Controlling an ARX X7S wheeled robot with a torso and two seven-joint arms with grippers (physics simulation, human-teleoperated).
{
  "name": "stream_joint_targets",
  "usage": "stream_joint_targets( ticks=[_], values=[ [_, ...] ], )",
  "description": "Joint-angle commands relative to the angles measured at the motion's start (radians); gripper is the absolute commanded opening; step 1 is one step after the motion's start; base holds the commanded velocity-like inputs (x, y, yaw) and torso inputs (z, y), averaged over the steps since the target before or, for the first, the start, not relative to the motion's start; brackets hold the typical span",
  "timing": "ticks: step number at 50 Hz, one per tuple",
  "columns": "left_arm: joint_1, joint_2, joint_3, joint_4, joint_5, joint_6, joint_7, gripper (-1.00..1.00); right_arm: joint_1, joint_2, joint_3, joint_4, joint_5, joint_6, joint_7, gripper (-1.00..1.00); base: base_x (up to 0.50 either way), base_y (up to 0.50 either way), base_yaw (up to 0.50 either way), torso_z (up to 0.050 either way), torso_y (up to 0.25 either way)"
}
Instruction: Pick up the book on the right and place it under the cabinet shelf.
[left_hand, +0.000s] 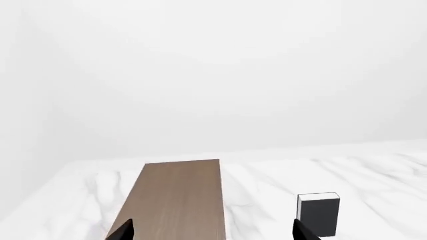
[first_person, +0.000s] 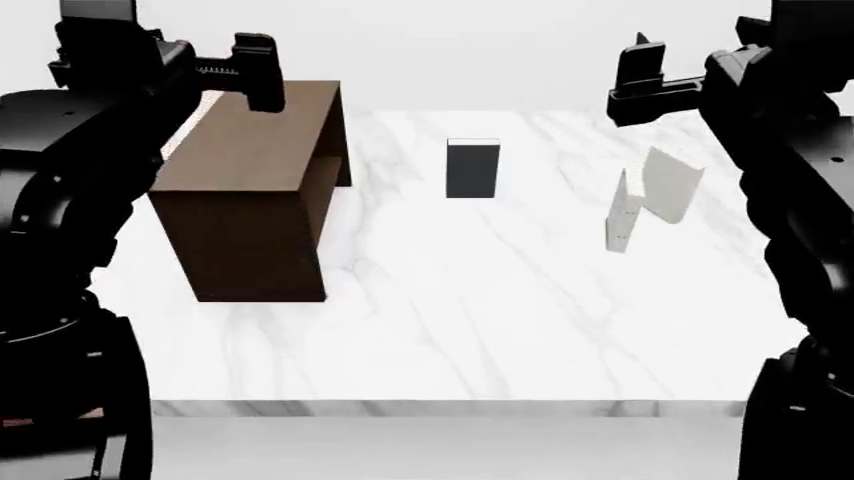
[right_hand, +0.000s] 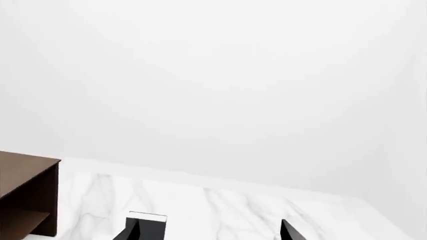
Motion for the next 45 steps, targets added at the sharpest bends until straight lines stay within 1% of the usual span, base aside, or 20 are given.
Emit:
stream_joint_targets(
  ticks=[1,8,11,13,29,36,45],
  values=[
    [-0.154,0.01,0.064,-0.273,0.038,0.093,0.015,1.0,0.199,-0.005,-0.053,0.257,-0.015,-0.046,-0.029,1.0,0.0,0.0,0.0,0.05,0.0],
    [-0.204,0.027,0.111,-0.448,0.07,0.198,0.027,1.0,0.27,-0.019,-0.105,0.425,-0.04,-0.129,-0.047,1.0,0.0,0.0,0.0,0.049,0.0],
    [-0.216,0.037,0.119,-0.497,0.077,0.228,0.024,1.0,0.284,-0.025,-0.119,0.476,-0.04,-0.154,-0.064,1.0,0.0,0.0,0.0,0.0,0.0],
    [-0.217,0.04,0.121,-0.503,0.077,0.233,0.024,1.0,0.285,-0.026,-0.129,0.492,-0.041,-0.168,-0.071,1.0,0.0,-0.21,0.0,0.0,0.0],
    [-0.215,0.044,0.126,-0.495,0.069,0.228,0.023,1.0,0.245,-0.024,-0.111,0.509,-0.023,-0.175,-0.075,1.0,0.0,-0.5,0.0,0.0,0.0],
    [-0.213,0.042,0.13,-0.493,0.068,0.227,0.021,1.0,0.237,-0.024,-0.12,0.511,-0.019,-0.181,-0.084,1.0,0.02,0.0,0.0,0.0,0.0],
    [-0.214,0.043,0.131,-0.498,0.066,0.232,0.017,1.0,0.238,-0.023,-0.127,0.505,-0.016,-0.173,-0.087,1.0,0.38,-0.1,0.0,0.0,0.0]
  ],
)
